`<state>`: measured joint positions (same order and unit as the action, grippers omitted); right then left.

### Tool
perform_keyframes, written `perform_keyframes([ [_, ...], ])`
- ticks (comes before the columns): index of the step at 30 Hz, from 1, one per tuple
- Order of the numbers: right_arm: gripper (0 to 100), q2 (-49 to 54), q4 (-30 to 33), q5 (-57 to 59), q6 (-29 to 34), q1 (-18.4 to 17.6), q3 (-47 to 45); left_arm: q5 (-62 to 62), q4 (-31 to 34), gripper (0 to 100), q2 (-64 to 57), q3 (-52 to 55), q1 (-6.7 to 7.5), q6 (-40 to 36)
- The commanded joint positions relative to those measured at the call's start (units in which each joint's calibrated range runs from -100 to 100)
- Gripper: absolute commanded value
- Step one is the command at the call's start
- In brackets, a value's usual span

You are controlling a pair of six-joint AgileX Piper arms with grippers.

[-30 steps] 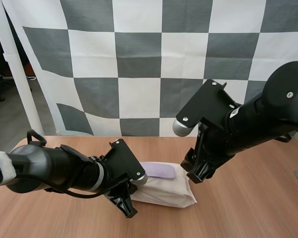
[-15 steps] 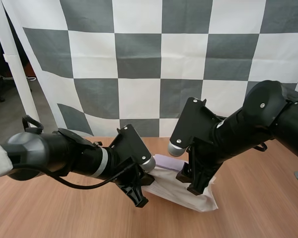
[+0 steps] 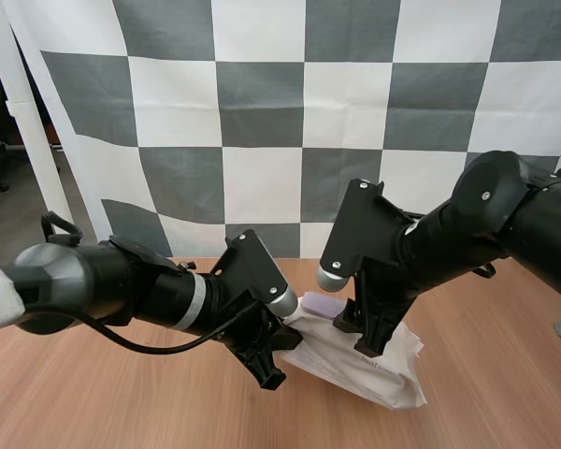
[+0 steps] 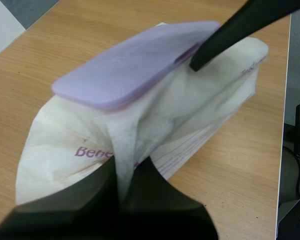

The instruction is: Open the wet wipes lid

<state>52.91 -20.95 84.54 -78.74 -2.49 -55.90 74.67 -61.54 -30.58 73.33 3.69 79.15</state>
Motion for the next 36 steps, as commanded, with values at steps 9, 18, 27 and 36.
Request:
perform_keyframes([
  [9, 97, -3.2, 0.7, -3.0, -0.1, 0.0, 0.0, 3.0, 0.5, 0, 0.0, 0.0, -0.05, 0.0],
  [18, 1, -3.2, 1.1, -2.6, 0.1, 0.0, 0.0, 4.1, 0.6, 0, 0.0, 0.0, -0.05, 0.0],
  [27, 0, -3.2, 1.1, -1.9, 0.1, 0.0, 1.2, 4.1, 0.9, 0, 0.0, 0.0, -0.05, 0.0],
  [36, 0, -3.8, 1.1, -2.1, 0.1, 0.0, 5.2, 4.1, 1.0, 0, 0.0, 0.0, -0.05, 0.0],
])
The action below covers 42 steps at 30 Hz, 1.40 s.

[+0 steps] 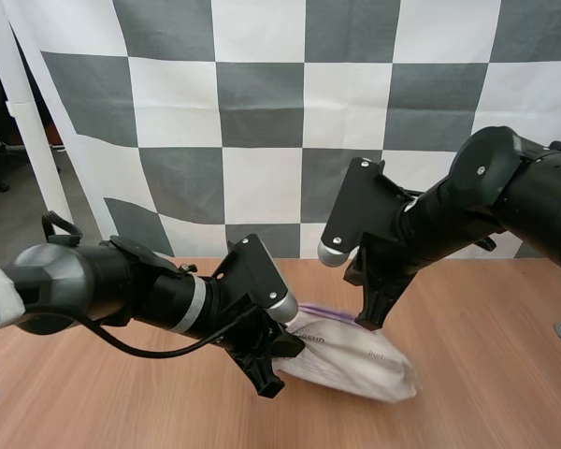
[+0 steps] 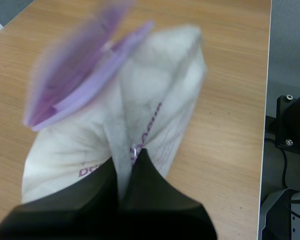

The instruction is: Open the wet wipes lid

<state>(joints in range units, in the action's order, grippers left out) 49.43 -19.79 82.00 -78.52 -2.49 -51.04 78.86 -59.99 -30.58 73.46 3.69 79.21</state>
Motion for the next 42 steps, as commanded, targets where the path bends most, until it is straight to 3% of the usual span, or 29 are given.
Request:
perform_keyframes([
  [1, 0, -0.6, 0.0, 0.5, -0.1, 0.0, 0.5, -0.1, -0.6, 0, 0.0, -0.1, -0.05, -0.1],
  [9, 0, -1.9, 1.3, -1.4, 0.1, 0.0, 0.8, -0.4, -0.6, 0, 0.0, -0.1, -0.05, -0.1],
  [16, 0, -1.8, 1.7, 18.0, 4.8, 0.0, 4.4, -3.9, -0.6, 0, 0.0, -0.1, -0.05, -0.1],
  [31, 0, -1.8, -0.9, 18.0, 7.0, 0.0, 5.6, -3.9, -1.0, 0, 0.0, -0.1, -0.05, -0.1],
  [42, 0, -1.8, -0.9, 18.0, 6.2, 0.0, -1.6, -3.5, -1.3, 0, 0.0, -0.9, -0.05, -0.1],
])
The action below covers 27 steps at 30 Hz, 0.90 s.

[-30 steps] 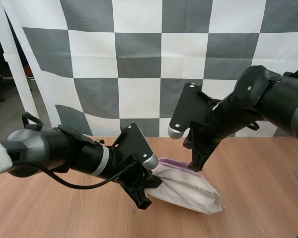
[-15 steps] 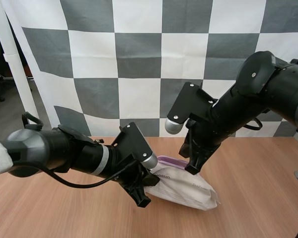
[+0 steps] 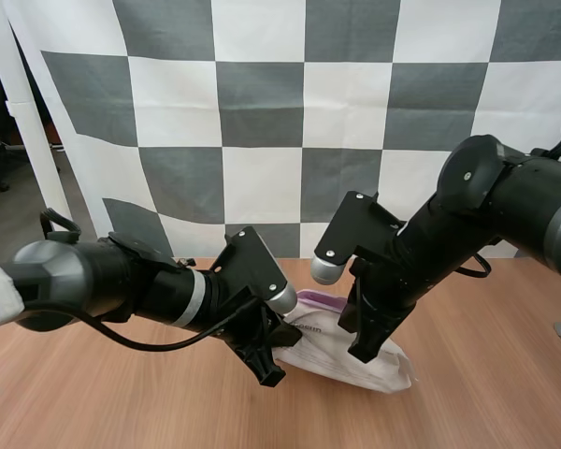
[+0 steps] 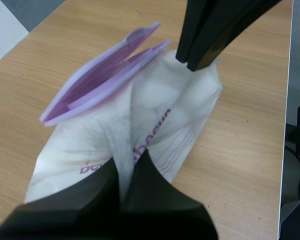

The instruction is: Open the wet wipes lid

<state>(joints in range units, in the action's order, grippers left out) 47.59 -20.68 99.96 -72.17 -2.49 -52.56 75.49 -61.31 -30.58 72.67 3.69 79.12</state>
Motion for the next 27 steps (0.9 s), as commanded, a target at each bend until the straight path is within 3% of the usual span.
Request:
perform_keyframes([
  [1, 0, 0.0, 0.0, 0.0, -0.5, 0.0, -0.1, -0.1, 0.1, 0, 0.0, -0.1, -0.05, 0.0],
  [15, 0, -0.1, 0.0, -2.8, -1.8, 0.0, -0.1, -0.1, 0.2, 0, 0.0, -0.1, -0.05, 0.0],
  [27, 0, -6.2, -1.3, -15.9, -3.1, 0.0, -0.1, 3.1, 0.7, 0, 0.0, -0.1, -0.05, 0.0],
])
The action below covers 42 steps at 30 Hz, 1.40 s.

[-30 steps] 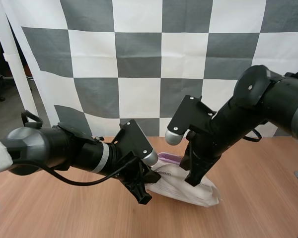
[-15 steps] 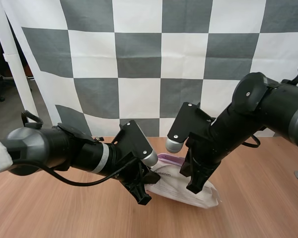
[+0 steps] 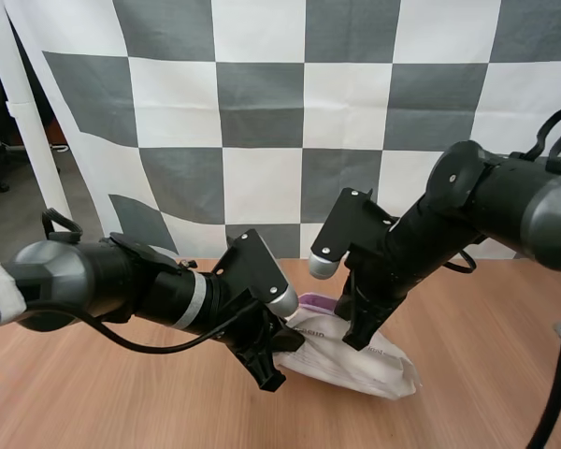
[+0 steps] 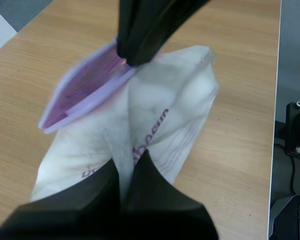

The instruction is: Open the wet wipes lid

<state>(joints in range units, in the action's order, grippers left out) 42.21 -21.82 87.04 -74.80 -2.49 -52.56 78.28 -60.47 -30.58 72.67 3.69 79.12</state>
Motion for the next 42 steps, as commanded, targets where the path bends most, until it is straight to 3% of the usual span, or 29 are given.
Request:
perform_keyframes([
  [1, 0, -1.5, -0.1, -4.5, -1.0, 0.0, -0.1, 0.3, -0.2, 0, 0.0, -0.1, -0.05, 0.0],
  [14, 0, -11.8, -2.8, -27.9, -4.4, 0.0, -0.1, 0.4, -0.2, 0, 0.0, -0.1, -0.05, 0.0],
  [25, 0, -22.3, -4.4, -28.1, -5.0, 0.0, -0.1, 0.4, -0.4, 0, 0.0, -0.7, -0.05, 0.0],
  [29, 0, -18.1, -3.6, -27.9, -3.8, 0.0, 0.3, -1.2, -0.6, 0, 0.0, -0.9, -0.05, 0.2],
  [36, 0, -1.6, 3.6, -26.8, 6.3, 0.0, 6.2, -5.5, -1.0, 0, 0.0, -0.9, -0.05, 1.1],
  [40, 0, 6.1, 6.5, -22.2, 8.8, 0.0, 8.0, -5.1, -1.9, 0, 0.0, -0.9, -0.05, 1.1],
  [42, 0, 11.9, 7.2, -14.8, 10.0, 0.0, 8.2, -2.3, -1.9, 21, 0.0, -0.9, -0.05, 1.1],
])
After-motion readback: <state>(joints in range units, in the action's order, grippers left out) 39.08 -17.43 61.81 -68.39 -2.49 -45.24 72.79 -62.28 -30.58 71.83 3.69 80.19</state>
